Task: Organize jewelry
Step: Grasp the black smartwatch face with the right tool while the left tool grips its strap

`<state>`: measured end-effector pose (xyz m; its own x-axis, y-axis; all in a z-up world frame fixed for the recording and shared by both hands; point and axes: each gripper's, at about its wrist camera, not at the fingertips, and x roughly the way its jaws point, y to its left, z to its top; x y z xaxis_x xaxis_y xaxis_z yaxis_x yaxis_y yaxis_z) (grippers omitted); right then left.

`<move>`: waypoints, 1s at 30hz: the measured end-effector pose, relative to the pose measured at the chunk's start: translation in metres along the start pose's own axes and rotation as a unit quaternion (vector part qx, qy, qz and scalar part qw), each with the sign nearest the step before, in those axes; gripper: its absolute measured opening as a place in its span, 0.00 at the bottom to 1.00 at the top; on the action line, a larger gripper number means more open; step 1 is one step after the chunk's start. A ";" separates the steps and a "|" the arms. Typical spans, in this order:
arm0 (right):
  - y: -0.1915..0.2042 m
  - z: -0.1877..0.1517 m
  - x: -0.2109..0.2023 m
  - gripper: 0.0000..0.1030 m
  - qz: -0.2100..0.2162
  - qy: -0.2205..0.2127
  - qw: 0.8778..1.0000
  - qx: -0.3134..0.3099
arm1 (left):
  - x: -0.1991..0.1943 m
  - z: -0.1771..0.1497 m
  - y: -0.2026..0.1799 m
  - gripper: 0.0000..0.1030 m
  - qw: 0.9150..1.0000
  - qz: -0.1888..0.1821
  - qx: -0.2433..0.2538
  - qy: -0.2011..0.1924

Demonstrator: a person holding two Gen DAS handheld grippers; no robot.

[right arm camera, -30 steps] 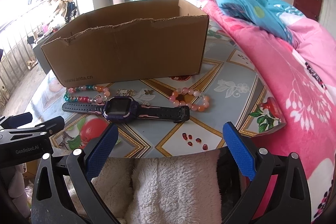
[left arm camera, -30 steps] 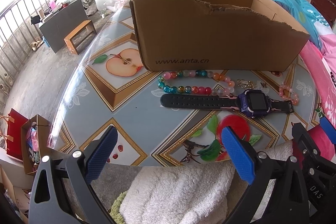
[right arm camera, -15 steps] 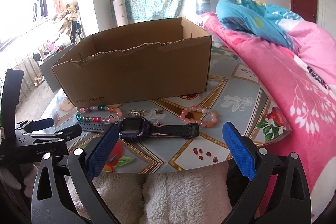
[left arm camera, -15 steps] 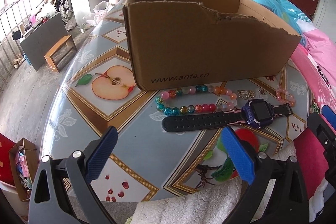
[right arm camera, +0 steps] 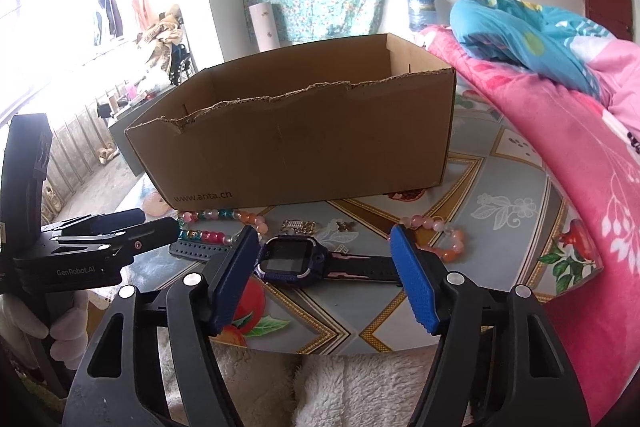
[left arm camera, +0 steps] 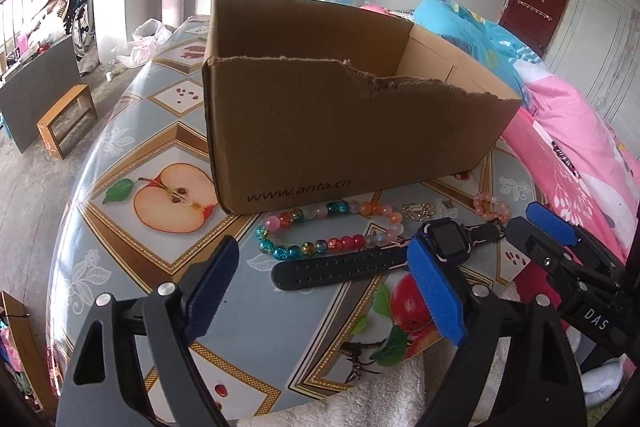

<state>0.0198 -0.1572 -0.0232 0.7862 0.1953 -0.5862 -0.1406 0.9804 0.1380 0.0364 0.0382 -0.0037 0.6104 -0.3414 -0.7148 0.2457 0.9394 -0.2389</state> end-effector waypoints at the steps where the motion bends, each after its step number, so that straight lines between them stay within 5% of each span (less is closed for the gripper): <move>1: 0.001 0.001 0.002 0.58 0.006 0.000 1.000 -0.001 | 0.002 0.001 0.001 0.72 1.000 -0.014 -0.009 0.005; 6: 0.006 0.007 0.016 0.58 0.026 0.005 1.000 -0.013 | 0.011 -0.002 0.000 0.56 0.998 -0.043 -0.026 0.034; 17: 0.007 -0.007 0.049 0.47 0.044 0.064 0.997 -0.004 | 0.029 0.001 0.001 0.55 0.997 -0.010 -0.038 0.064; 27: 0.009 -0.011 0.047 0.47 0.047 0.064 0.997 -0.018 | 0.033 0.002 -0.006 0.57 0.996 0.031 -0.042 0.072; 30: 0.010 -0.010 0.047 0.47 0.047 0.065 0.997 -0.020 | 0.032 0.002 -0.005 0.59 0.995 0.009 -0.068 0.075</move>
<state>0.0493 -0.1384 -0.0568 0.6851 0.2847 -0.6705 -0.2348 0.9576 0.1667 0.0556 0.0230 -0.0241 0.4912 -0.3256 -0.8079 0.1251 0.9443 -0.3045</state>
